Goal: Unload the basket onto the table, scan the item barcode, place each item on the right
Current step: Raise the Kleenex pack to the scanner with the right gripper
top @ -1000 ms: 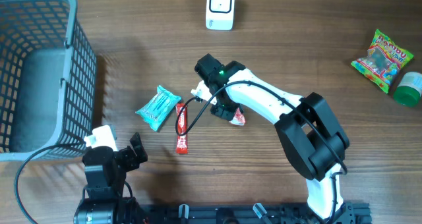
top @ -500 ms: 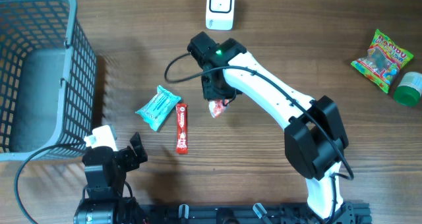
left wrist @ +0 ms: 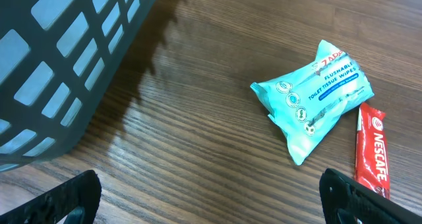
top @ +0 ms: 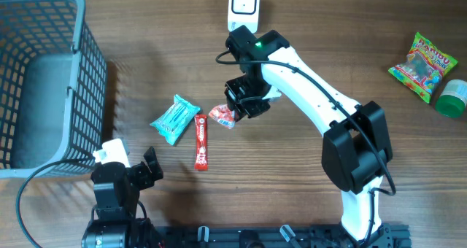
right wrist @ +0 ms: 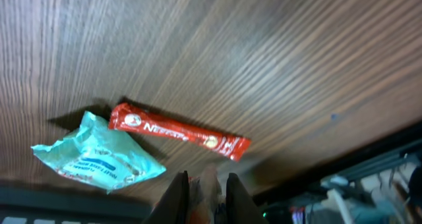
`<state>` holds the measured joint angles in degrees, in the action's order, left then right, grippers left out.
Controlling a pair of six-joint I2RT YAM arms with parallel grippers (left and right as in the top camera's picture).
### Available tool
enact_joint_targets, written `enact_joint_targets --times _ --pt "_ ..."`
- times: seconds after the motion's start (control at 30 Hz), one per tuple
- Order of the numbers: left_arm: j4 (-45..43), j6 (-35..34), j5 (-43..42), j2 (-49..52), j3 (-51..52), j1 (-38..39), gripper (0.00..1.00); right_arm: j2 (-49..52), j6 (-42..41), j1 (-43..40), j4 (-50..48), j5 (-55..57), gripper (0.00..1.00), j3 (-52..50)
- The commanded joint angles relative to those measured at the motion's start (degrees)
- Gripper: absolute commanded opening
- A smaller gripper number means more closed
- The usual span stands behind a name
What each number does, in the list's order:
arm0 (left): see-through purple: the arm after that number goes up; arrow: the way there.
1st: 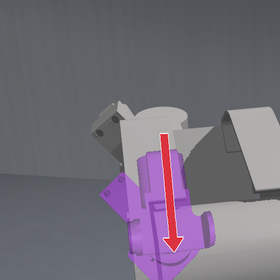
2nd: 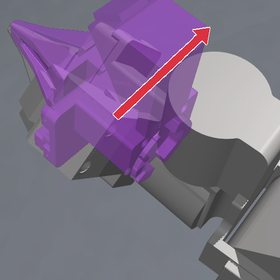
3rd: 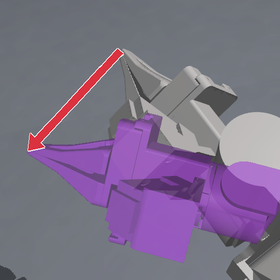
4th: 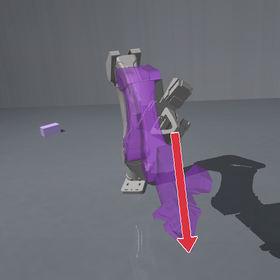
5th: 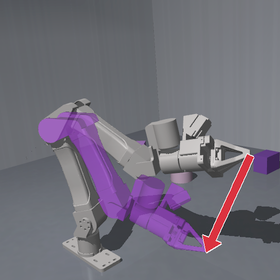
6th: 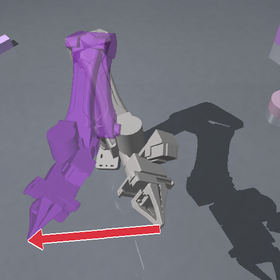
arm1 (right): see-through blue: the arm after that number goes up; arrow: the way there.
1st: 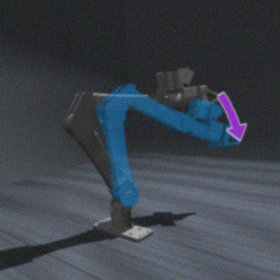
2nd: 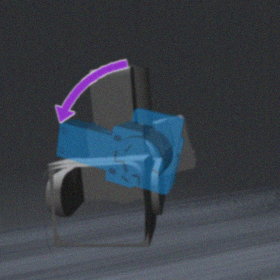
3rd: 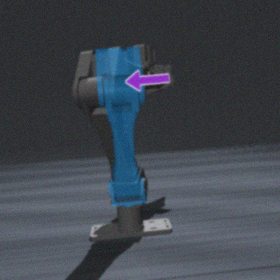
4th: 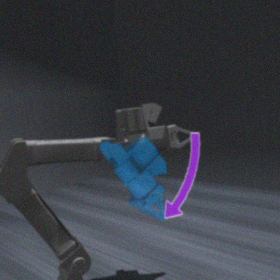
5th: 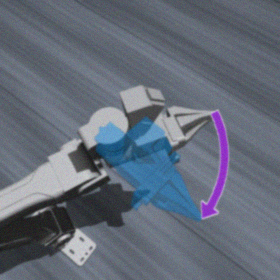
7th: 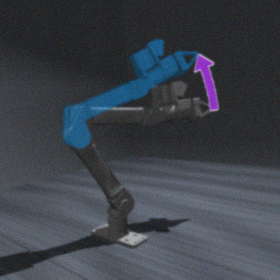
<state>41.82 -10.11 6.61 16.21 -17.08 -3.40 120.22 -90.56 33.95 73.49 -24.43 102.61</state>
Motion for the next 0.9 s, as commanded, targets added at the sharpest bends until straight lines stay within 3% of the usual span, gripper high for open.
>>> enact_joint_targets --times 0.0,0.23,0.47,0.7,0.87 --pt "-0.1 0.7 0.5 -0.1 0.2 0.0 1.0 0.3 -1.3 -0.2 0.3 -2.6 0.04 1.0" --pt "-0.1 0.7 0.5 -0.1 0.2 0.0 1.0 -1.3 10.9 -0.5 -1.0 0.9 0.04 1.0" --pt "-0.2 0.7 0.5 -0.1 0.2 0.0 1.0 -8.6 30.5 -0.4 -18.4 15.9 0.04 1.0" --pt "-0.1 0.7 0.5 -0.1 0.2 0.0 1.0 -9.6 29.1 -0.5 -38.0 40.3 0.04 0.0" --pt "-0.1 0.7 0.5 -0.1 0.2 0.0 1.0 -3.6 29.4 -1.2 -54.1 45.2 0.05 -1.6"
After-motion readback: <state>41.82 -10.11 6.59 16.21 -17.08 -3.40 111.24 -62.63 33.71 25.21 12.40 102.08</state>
